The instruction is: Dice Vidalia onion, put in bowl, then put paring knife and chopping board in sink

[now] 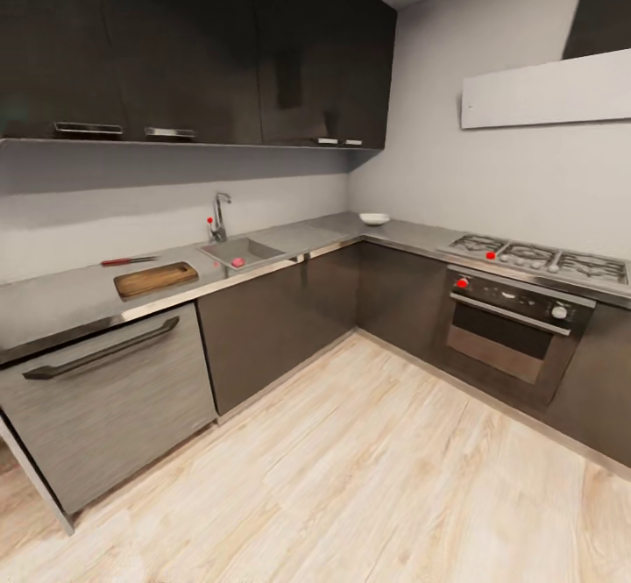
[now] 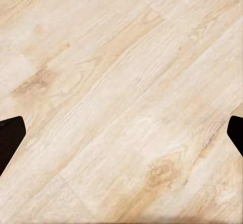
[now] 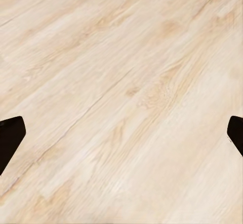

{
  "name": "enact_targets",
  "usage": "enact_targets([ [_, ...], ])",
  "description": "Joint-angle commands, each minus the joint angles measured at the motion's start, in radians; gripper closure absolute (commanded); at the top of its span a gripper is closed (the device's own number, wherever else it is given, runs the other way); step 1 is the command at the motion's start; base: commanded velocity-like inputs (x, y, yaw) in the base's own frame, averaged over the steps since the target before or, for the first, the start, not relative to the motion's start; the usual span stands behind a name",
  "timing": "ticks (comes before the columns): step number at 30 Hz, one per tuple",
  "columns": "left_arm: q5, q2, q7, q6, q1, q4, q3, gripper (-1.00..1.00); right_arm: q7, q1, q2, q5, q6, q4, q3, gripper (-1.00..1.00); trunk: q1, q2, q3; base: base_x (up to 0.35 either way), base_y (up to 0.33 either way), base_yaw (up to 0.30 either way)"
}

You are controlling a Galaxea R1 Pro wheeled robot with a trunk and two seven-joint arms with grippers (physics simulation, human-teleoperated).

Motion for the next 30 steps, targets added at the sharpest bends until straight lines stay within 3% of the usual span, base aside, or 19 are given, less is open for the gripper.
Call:
enact_targets([
  [1, 0.001, 0.0, 0.0, -0.001, 0.0, -0.002, 0.001, -1.0, -0.004, 0.0, 0.0, 0.001, -0.002, 0.001, 0.001, -1.0, 0.0, 0.0, -0.001, 0.062, -0.304, 0.205],
  [9, 0.001, 0.0, 0.0, -0.001, 0.0, -0.002, 0.001, -1.0, -0.002, 0.0, 0.0, 0.001, -0.004, 0.001, 0.002, -1.0, 0.0, 0.0, -0.001, 0.146, -0.287, 0.059],
  [14, 0.001, 0.0, 0.0, -0.001, 0.0, -0.002, 0.001, -1.0, -0.002, 0.0, 0.001, 0.001, -0.004, 0.001, 0.002, -1.0, 0.0, 0.0, 0.001, 0.242, -0.135, -0.146],
  [30, 0.001, 0.0, 0.0, -0.001, 0.0, -0.002, 0.001, -1.0, -0.002, -0.001, 0.001, 0.001, -0.004, 0.001, 0.002, -1.0, 0.0, 0.0, 0.012, 0.274, 0.118, -0.185],
])
